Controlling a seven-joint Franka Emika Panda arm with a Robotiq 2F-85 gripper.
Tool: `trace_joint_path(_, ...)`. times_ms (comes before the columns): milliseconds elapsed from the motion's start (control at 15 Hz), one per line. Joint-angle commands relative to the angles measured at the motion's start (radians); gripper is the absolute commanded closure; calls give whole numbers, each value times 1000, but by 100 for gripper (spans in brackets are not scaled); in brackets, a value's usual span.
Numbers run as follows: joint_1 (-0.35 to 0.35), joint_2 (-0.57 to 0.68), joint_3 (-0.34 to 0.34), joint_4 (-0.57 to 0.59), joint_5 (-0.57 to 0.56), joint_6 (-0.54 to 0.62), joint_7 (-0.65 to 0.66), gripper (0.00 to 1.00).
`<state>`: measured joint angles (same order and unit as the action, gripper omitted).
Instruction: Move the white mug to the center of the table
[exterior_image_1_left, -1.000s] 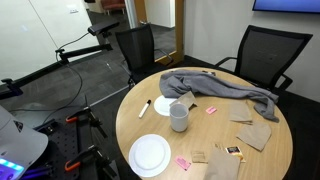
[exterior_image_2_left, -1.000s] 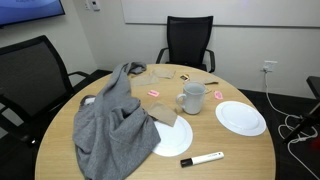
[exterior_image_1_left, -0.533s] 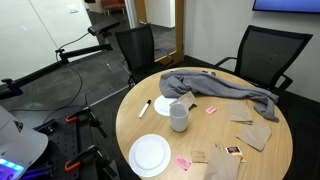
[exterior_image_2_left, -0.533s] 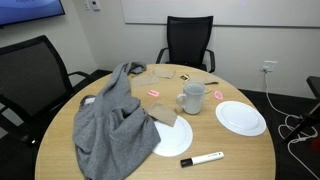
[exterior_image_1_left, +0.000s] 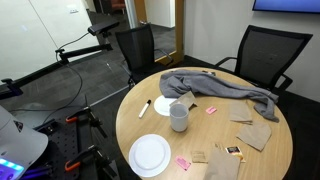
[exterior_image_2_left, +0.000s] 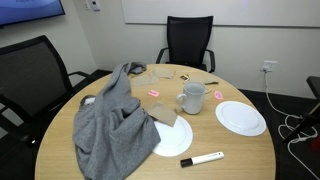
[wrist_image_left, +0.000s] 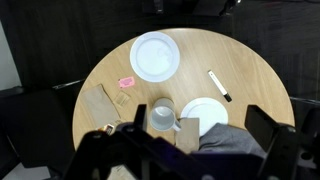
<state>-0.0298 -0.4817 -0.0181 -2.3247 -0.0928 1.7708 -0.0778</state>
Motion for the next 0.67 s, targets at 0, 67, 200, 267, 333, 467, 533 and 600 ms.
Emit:
trace_joint_path(0,11,73,-42,-1,-35,92,-129,0)
trace_joint_path(67,11,93,-54,-1,-37,115,-169,0)
trace_joint_path(200,7,131,-72,-13,-41,188,-234,0)
trace_joint_path(267,7,152,-81,-13,-38,220,-266,0)
trace_joint_path(333,4,174,-88,-24,-41,275,-290,0)
trace_joint_path(467,1,216,-98,-39,-40,374,-331,0)
trace_joint_path(533,1,240,-102,-49,-36,432,-346,0)
trace_joint_path(600,0,262,-105,-56,-29,486,-356,0)
